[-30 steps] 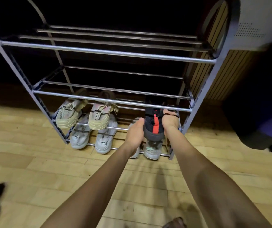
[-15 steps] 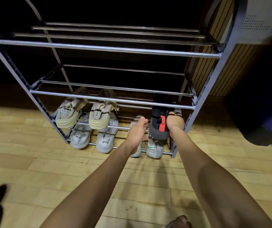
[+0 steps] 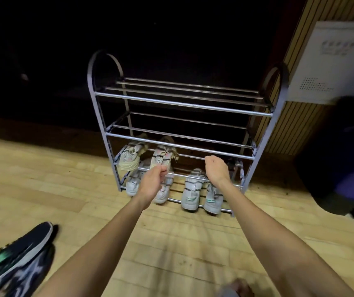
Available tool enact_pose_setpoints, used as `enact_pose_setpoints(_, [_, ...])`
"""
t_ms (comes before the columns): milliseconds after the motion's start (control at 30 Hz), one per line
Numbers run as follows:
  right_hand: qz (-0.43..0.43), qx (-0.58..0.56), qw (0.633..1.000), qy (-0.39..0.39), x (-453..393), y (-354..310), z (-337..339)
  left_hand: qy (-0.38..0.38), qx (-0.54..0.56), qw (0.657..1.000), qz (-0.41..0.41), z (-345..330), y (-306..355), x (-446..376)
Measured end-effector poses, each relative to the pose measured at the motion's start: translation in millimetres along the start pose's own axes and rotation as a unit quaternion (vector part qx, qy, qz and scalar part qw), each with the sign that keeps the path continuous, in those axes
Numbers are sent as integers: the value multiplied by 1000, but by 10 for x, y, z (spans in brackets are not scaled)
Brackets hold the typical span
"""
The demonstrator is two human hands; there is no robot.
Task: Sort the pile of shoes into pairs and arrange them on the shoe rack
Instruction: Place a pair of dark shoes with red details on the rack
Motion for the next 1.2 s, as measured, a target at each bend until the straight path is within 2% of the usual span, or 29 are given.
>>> enact_pose_setpoints(133, [-13,-121,990,-75,374,-419,-383,53,14,998,-5,651,-46,366])
enact_pose_setpoints(200, [-12,-114,986,-120,592,-571,-627,81,13,997,-5,1000,-124,540])
enact_pose_setpoints(367, [17,-77,981,-176,1070,-821,-1222,154,-8,988,-2,1852,-431,954])
enact_pose_setpoints(567, [41,-52,972,-224,1437,-902,-1943,193,-25,981,26,2666,-912,1243])
enact_pose_setpoints(800, [50,-16,957,-285,1745,-828,-2679,231,24,970,65,3221,-1564,1475])
enact_pose_setpoints(967, [53,5,939,-340,2038,-704,-3206,259,8,962,85,3472,-1883,1673])
enact_pose_setpoints(1200, [23,27,916,-400,2406,-432,-3799,334,40,926,172,3730,-2550,2161])
Point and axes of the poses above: each hand's wrist, its own x-axis away from the middle knuckle, its own z-axis out of the back of the hand, y = z × x, the point moved 9 cm from there along -x, towards the middle knuckle, and after that the axes turned 9 degrees about -x, right-handed, at the moved point
